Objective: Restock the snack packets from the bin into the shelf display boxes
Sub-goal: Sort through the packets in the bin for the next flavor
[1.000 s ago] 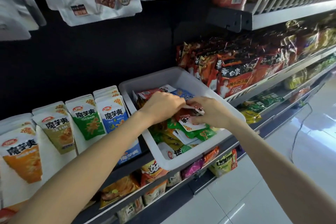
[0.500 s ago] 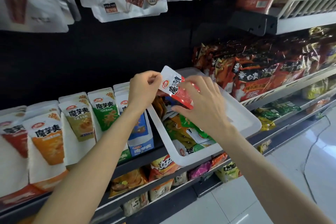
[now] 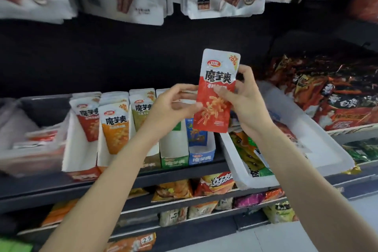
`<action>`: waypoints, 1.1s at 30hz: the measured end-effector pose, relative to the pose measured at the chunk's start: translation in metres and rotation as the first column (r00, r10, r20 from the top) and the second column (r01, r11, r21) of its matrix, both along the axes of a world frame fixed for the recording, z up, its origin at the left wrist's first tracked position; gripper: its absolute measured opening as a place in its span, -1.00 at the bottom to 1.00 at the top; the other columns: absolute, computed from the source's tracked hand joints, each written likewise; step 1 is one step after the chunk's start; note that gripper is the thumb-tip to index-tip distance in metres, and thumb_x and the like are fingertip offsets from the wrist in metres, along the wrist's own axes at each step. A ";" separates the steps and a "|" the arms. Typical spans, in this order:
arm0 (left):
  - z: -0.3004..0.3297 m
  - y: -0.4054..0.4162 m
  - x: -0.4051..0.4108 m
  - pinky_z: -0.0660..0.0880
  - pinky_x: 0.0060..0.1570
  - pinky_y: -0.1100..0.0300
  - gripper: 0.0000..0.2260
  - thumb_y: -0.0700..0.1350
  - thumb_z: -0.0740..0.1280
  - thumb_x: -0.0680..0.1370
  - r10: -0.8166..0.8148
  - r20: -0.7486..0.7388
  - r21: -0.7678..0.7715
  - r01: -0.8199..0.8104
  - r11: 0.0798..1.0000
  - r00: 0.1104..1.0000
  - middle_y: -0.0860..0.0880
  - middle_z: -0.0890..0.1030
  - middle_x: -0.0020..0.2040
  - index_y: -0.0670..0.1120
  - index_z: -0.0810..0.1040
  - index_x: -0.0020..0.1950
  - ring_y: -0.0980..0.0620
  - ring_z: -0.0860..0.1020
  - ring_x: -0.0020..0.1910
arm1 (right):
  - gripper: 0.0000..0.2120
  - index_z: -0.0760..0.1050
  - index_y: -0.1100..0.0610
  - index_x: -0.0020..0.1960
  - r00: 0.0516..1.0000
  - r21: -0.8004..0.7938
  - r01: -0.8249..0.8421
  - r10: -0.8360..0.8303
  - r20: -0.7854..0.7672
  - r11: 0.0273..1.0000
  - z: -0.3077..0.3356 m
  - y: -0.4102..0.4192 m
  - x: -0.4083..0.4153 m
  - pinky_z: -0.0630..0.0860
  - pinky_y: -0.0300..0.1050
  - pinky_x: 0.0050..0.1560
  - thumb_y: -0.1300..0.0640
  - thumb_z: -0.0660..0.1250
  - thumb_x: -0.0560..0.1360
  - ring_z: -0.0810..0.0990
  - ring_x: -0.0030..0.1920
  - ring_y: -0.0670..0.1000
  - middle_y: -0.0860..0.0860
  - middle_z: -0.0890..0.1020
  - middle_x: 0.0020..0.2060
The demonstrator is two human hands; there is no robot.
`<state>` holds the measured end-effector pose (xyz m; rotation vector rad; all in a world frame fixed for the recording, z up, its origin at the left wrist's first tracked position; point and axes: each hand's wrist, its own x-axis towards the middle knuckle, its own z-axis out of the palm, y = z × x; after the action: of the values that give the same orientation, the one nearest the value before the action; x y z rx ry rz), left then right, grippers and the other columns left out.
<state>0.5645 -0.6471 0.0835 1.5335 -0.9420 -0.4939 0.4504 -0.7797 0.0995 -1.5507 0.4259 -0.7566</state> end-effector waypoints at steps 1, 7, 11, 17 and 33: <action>-0.002 0.007 0.003 0.58 -0.16 0.28 -0.75 -0.11 0.44 0.46 0.019 0.034 0.013 -0.019 1.000 0.999 0.11 0.61 -0.01 0.11 0.51 0.09 0.19 0.63 -0.12 | -0.75 0.33 0.02 0.13 1.000 -0.005 -0.018 0.018 0.004 1.000 0.000 0.007 0.008 0.63 -0.03 -0.11 0.20 0.33 0.53 0.68 -0.07 0.02 0.02 0.67 -0.04; -0.019 0.066 0.041 0.47 -0.24 0.40 -0.69 -0.22 0.43 0.47 0.256 0.225 0.032 -0.270 0.962 0.940 0.16 0.56 -0.14 0.18 0.44 -0.09 0.30 0.54 -0.30 | -0.86 0.44 0.05 -0.13 0.997 -0.378 -0.065 0.049 -0.052 0.923 0.009 0.034 0.058 0.49 -0.31 -0.30 0.16 0.41 0.48 0.59 -0.27 -0.21 -0.07 0.64 -0.22; -0.025 0.116 0.075 0.50 -0.14 0.32 -0.79 -0.17 0.41 0.49 0.408 0.442 0.032 -0.468 0.883 0.799 0.16 0.58 -0.09 0.09 0.50 0.03 0.22 0.58 -0.18 | -0.78 0.41 -0.04 -0.02 0.978 -0.605 -0.206 0.179 -0.105 0.769 0.008 0.065 0.101 0.54 -0.19 -0.22 0.15 0.43 0.46 0.59 -0.27 -0.14 -0.08 0.64 -0.22; -0.040 0.162 0.115 0.50 -0.22 0.32 -0.82 -0.13 0.38 0.52 0.518 0.599 0.030 -0.664 0.747 0.610 0.09 0.58 -0.02 -0.09 0.51 0.09 0.11 0.57 -0.16 | -0.88 0.53 0.04 0.01 0.975 -0.787 -0.210 0.179 -0.128 0.580 0.000 0.105 0.163 0.58 0.02 -0.14 0.05 0.37 0.50 0.62 -0.23 -0.07 -0.07 0.63 -0.25; -0.059 0.177 0.162 0.58 0.01 -0.03 -0.78 -0.06 0.41 0.49 0.506 0.656 0.137 -0.747 0.650 0.561 -0.09 0.67 -0.02 -0.14 0.56 0.06 -0.05 0.63 -0.07 | -0.85 0.51 0.05 0.07 0.989 -0.957 -0.151 0.038 -0.146 0.249 -0.005 0.139 0.216 0.53 -0.05 -0.21 0.03 0.27 0.55 0.61 -0.22 0.03 -0.03 0.63 -0.23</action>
<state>0.7267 -0.4703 0.0245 2.3487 -0.6256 0.3803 0.6662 -0.6407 0.0949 -2.8017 -0.1964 -0.9039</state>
